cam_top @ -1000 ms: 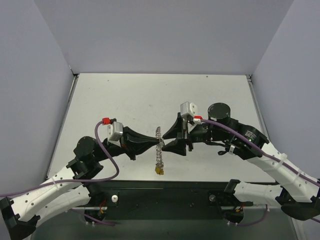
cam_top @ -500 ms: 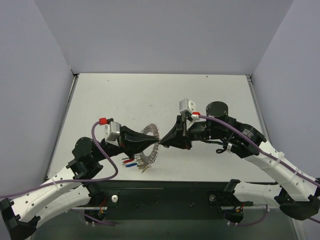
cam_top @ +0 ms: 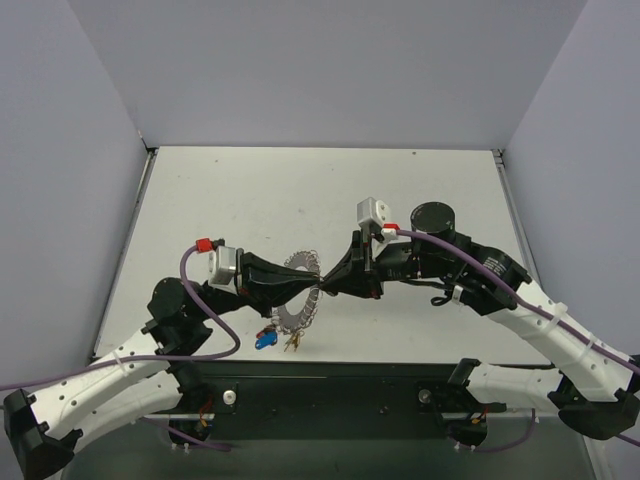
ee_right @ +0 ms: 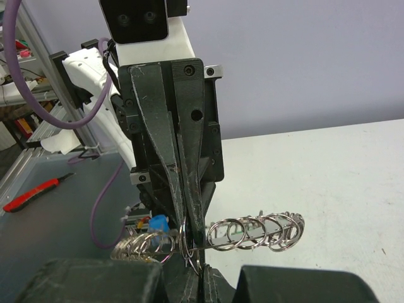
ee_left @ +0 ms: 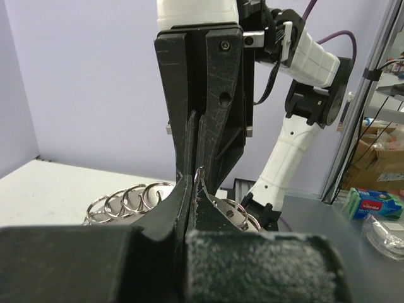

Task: Put the keys on the keyring

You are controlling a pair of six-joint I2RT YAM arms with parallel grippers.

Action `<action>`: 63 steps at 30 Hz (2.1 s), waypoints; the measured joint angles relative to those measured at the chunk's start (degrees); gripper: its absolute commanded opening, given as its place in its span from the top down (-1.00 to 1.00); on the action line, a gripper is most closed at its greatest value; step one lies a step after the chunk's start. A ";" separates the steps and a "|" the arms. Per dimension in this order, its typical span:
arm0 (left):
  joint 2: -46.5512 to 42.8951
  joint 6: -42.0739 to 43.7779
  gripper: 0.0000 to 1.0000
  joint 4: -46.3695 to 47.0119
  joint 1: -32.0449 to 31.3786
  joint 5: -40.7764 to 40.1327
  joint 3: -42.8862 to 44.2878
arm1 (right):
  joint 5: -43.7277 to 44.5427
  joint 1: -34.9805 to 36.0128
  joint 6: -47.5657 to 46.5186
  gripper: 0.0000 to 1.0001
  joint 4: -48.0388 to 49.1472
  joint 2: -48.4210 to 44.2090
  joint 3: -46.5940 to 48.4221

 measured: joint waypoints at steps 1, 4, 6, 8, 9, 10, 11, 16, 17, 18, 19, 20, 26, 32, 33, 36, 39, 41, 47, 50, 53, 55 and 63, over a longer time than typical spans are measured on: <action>0.44 -0.39 1.00 0.96 0.00 0.24 0.00 | -0.07 0.00 0.00 1.00 0.07 0.00 0.00; 1.97 -1.36 1.00 4.17 0.00 0.79 -0.02 | -0.22 0.00 0.00 0.98 0.61 0.04 0.00; 2.89 -2.08 1.00 6.51 0.00 1.14 -0.26 | -0.26 0.00 0.00 0.75 0.94 0.26 0.00; 3.80 -2.56 1.00 8.96 0.07 1.62 -0.66 | -0.35 -0.02 0.11 0.53 0.94 0.44 0.00; 4.24 -2.91 1.00 10.05 0.04 1.75 -0.72 | -0.48 0.00 -0.02 0.33 1.22 0.46 0.00; 4.90 -3.17 1.00 11.89 -0.04 1.86 -0.72 | -0.81 0.17 0.15 0.22 1.51 0.63 0.00; 5.46 -3.61 1.00 13.05 -0.17 2.23 -0.74 | -0.87 0.50 -0.28 0.05 1.27 0.81 -0.07; 5.77 -3.80 1.00 14.69 -0.33 2.23 -0.74 | -0.42 0.52 -0.48 -0.25 0.92 1.68 -2.29; 5.60 -3.76 1.00 14.64 -0.33 2.16 -0.74 | -0.13 0.55 -0.63 -0.30 0.92 1.36 -2.34; 5.40 -3.67 1.00 14.62 -0.33 2.16 -0.74 | 0.13 0.55 -0.94 -0.32 0.94 0.85 -2.36; 5.11 -3.61 1.00 14.56 -0.33 2.08 -0.76 | 0.42 0.55 -1.29 -0.32 0.94 0.04 -2.38; 4.74 -3.52 1.00 14.45 -0.31 1.97 -0.79 | 0.55 0.55 -1.60 -0.35 0.98 -0.98 -2.38; 2.64 -2.89 1.00 13.20 -0.28 1.55 -1.18 | 0.92 0.55 -3.19 -0.21 1.75 -8.17 -2.38; 2.67 -2.84 1.00 12.44 -0.26 1.55 -1.18 | 0.55 0.55 -2.49 -0.02 5.62 -9.29 -2.43; 2.75 -2.84 1.00 12.44 -0.26 1.57 -1.18 | 0.44 0.55 -2.10 0.02 6.38 -9.05 -2.51; 3.04 -2.86 1.00 12.44 -0.26 1.57 -1.18 | 0.26 0.55 -1.29 0.16 8.44 -7.63 -2.93; 3.21 -2.86 1.00 12.44 -0.26 1.60 -1.18 | 0.26 0.55 -0.42 0.27 9.70 -5.57 -3.26; 3.21 -2.86 1.00 12.44 -0.26 1.62 -1.20 | 0.20 0.55 0.09 0.58 10.40 -4.66 -3.48; 2.69 -2.91 1.00 12.28 0.09 1.38 -1.40 | -0.50 0.52 1.46 0.92 11.52 -4.50 -3.76; 2.43 -2.91 1.00 12.31 0.11 1.38 -1.40 | -0.87 0.52 1.79 1.00 12.41 -4.50 -4.00; 2.38 -2.91 1.00 12.41 0.11 1.36 -1.40 | -0.98 0.52 2.23 1.00 12.92 -4.50 -4.15; 2.38 -2.93 1.00 12.52 0.11 1.36 -1.40 | -1.09 0.52 2.60 0.69 13.11 -4.50 -4.20; 2.36 -3.08 1.00 12.66 0.11 1.53 -1.40 | -1.14 0.48 3.80 0.87 15.54 -5.05 -5.70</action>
